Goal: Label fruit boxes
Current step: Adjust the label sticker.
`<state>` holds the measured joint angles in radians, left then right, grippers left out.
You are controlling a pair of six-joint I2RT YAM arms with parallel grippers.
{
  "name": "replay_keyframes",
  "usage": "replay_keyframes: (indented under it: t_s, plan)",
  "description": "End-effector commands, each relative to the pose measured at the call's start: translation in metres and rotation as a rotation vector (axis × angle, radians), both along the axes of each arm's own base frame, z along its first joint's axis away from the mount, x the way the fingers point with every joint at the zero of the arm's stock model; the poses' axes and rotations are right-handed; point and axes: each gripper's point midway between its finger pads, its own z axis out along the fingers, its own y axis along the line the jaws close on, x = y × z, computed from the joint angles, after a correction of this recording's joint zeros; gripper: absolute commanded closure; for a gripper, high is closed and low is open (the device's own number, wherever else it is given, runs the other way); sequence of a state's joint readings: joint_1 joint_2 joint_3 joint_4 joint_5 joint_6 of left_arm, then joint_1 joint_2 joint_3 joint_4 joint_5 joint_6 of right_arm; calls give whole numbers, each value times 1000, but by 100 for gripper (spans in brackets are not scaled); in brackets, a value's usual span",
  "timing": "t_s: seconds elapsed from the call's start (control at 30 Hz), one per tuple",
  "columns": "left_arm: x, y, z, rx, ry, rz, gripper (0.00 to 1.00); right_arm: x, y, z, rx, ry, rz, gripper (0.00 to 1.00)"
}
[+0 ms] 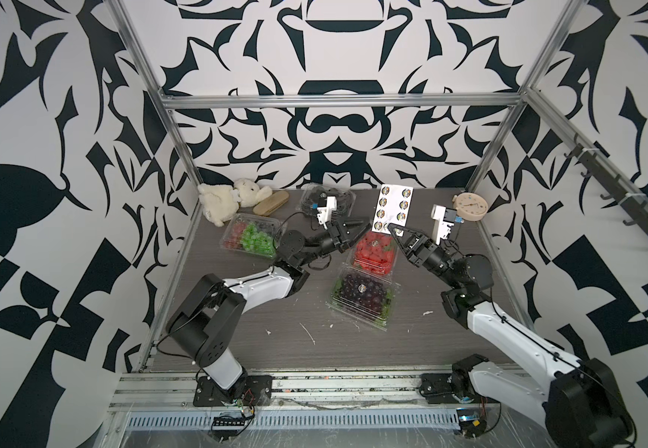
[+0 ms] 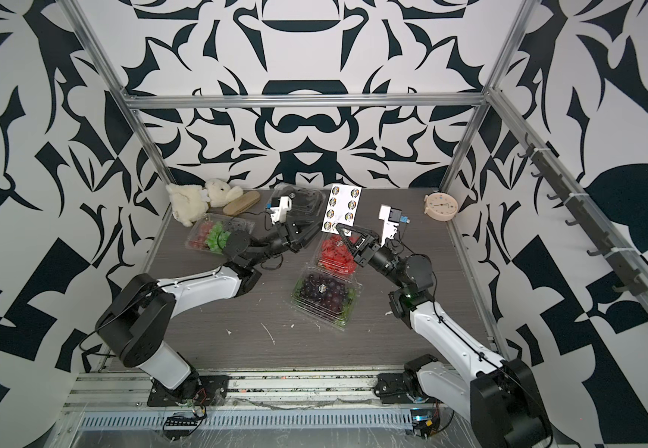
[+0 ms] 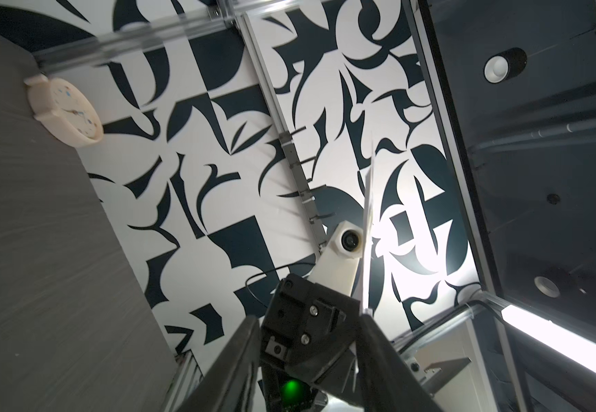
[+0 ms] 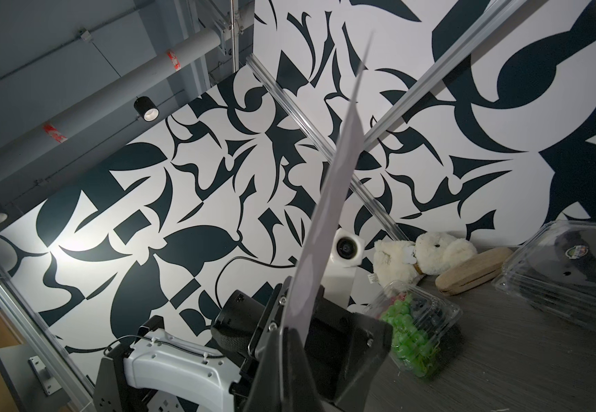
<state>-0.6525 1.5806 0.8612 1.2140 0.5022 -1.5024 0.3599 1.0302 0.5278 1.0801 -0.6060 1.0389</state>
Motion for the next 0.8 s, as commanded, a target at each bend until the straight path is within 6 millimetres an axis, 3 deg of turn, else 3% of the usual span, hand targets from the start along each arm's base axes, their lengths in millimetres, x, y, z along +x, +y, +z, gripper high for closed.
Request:
replay_keyframes:
  t_s: [0.0, 0.27, 0.3, 0.4, 0.57, 0.77]
  plan:
    - [-5, 17, 12, 66, -47, 46, 52, -7, 1, 2, -42, -55, -11, 100]
    - [-22, 21, 25, 308, -105, 107, 53, -1, 5, -12, -125, -35, -28, 100]
    - [-31, 22, 38, 306, -134, 107, 53, -1, 5, -12, -127, -36, -29, 100]
    - [-42, 10, 44, 326, -157, 63, 54, -1, 5, -13, -129, -34, -28, 100]
    - [-37, -13, 28, 351, -127, 0, 56, -3, 5, -11, -128, -43, -22, 100]
    - [-35, -18, 22, 358, -116, -8, 57, -6, 5, -7, -125, -53, -20, 100]
